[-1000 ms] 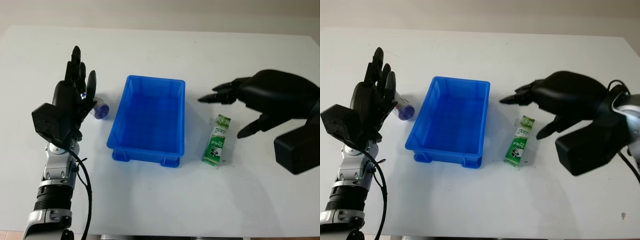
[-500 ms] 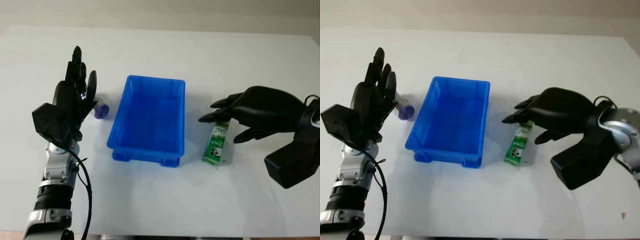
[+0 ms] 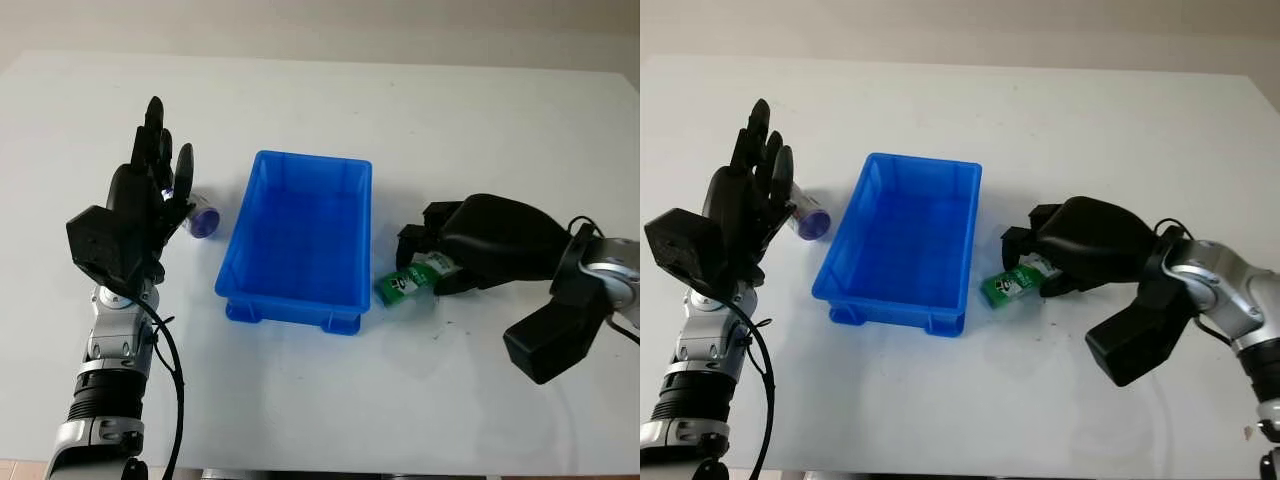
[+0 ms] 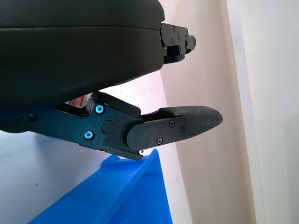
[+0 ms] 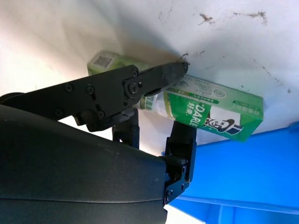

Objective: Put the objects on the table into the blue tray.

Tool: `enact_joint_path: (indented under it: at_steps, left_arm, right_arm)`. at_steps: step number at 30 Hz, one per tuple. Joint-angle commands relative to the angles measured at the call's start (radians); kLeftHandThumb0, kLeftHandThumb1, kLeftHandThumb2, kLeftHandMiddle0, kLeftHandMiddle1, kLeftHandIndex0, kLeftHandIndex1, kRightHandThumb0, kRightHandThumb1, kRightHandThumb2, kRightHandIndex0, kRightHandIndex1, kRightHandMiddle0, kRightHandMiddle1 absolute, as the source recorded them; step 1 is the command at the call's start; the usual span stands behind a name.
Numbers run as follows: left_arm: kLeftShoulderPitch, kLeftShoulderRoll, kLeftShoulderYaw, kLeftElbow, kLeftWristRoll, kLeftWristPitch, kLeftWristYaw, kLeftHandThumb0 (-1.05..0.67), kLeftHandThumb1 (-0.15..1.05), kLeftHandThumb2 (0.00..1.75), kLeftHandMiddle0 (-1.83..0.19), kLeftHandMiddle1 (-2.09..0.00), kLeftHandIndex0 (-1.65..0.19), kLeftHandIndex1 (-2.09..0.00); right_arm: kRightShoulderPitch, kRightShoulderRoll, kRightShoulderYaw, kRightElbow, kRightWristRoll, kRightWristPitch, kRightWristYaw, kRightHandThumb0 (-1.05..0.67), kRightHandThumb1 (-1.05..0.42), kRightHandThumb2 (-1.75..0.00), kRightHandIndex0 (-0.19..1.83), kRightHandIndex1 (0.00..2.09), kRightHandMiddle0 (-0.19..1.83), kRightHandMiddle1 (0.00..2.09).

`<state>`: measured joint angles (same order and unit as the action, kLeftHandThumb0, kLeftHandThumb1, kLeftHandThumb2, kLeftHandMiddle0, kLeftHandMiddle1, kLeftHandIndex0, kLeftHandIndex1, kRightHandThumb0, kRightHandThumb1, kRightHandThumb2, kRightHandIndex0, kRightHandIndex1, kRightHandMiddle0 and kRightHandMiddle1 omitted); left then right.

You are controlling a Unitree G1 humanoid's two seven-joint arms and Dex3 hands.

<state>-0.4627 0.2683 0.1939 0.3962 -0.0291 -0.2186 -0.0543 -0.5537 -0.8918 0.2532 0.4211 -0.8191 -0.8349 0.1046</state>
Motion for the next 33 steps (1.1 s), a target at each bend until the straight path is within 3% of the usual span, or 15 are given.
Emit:
enact_joint_path:
  at_steps: [1, 3, 5, 7, 8, 10, 14, 18, 26, 33]
  left_arm:
    - [0.000, 0.011, -0.002, -0.015, 0.001, 0.005, -0.002, -0.69, 1.05, 0.56, 0.01, -0.05, 0.03, -0.05]
    - [-0.001, 0.011, -0.002, -0.011, 0.000, 0.001, -0.004, -0.69, 1.05, 0.56, 0.01, -0.05, 0.03, -0.05]
    - [-0.004, 0.010, -0.001, -0.007, -0.003, -0.002, -0.006, -0.69, 1.05, 0.56, 0.01, -0.05, 0.03, -0.05]
    - [-0.006, 0.010, -0.002, -0.003, 0.000, -0.004, -0.005, -0.69, 1.05, 0.56, 0.01, -0.05, 0.03, -0.05]
    - [-0.006, 0.010, -0.003, -0.003, 0.001, -0.004, -0.005, -0.69, 1.05, 0.56, 0.01, -0.05, 0.03, -0.05]
    - [-0.005, 0.008, -0.003, -0.003, 0.002, -0.005, -0.002, -0.69, 1.05, 0.55, 0.00, -0.06, 0.03, -0.05]
    - [-0.003, 0.010, -0.003, -0.005, 0.008, -0.006, 0.004, -0.69, 1.05, 0.56, 0.00, -0.06, 0.02, -0.06]
    - [0.001, 0.013, -0.003, -0.013, 0.014, 0.003, 0.008, -0.70, 1.05, 0.56, 0.00, -0.06, 0.02, -0.06]
    - [0.003, 0.008, -0.004, -0.013, 0.008, -0.001, 0.000, -0.68, 1.05, 0.56, 0.01, -0.05, 0.03, -0.05]
    - [0.001, -0.002, -0.009, -0.010, 0.011, 0.002, 0.008, -0.71, 1.05, 0.56, 0.02, -0.05, 0.05, -0.05]
  right_arm:
    - [0.011, 0.003, 0.022, 0.015, -0.033, -0.002, -0.035, -0.54, -1.05, -0.18, 0.55, 2.01, 0.36, 1.83]
    - [-0.003, 0.003, 0.021, 0.018, -0.054, 0.015, -0.069, -0.54, -1.05, -0.23, 0.65, 2.07, 0.37, 1.78]
    - [-0.030, 0.010, 0.015, 0.056, -0.062, 0.029, -0.119, -0.54, -1.05, -0.25, 0.73, 2.07, 0.42, 1.57]
    - [-0.064, 0.019, 0.006, 0.112, -0.055, 0.056, -0.153, -0.53, -1.05, -0.23, 0.82, 2.09, 0.47, 1.94]
    - [-0.083, 0.023, 0.003, 0.139, -0.052, 0.077, -0.161, -0.52, -1.05, -0.21, 0.83, 2.09, 0.51, 2.02]
    - [-0.125, 0.031, 0.002, 0.203, -0.050, 0.108, -0.196, -0.51, -1.05, -0.17, 0.82, 2.09, 0.58, 2.07]
    - [-0.217, 0.040, 0.014, 0.302, -0.067, 0.194, -0.262, -0.48, -1.05, -0.11, 0.69, 2.09, 0.49, 2.09]
    - [-0.296, 0.068, 0.025, 0.363, -0.080, 0.278, -0.351, -0.46, -1.05, -0.09, 0.73, 2.09, 0.50, 2.09]
    - [-0.354, 0.174, 0.029, 0.327, -0.035, 0.342, -0.492, -0.38, -1.03, -0.06, 0.85, 2.09, 0.59, 2.09]
    - [-0.341, 0.284, 0.067, 0.211, 0.003, 0.241, -0.517, -0.41, -1.05, -0.10, 0.93, 2.09, 0.62, 2.09]
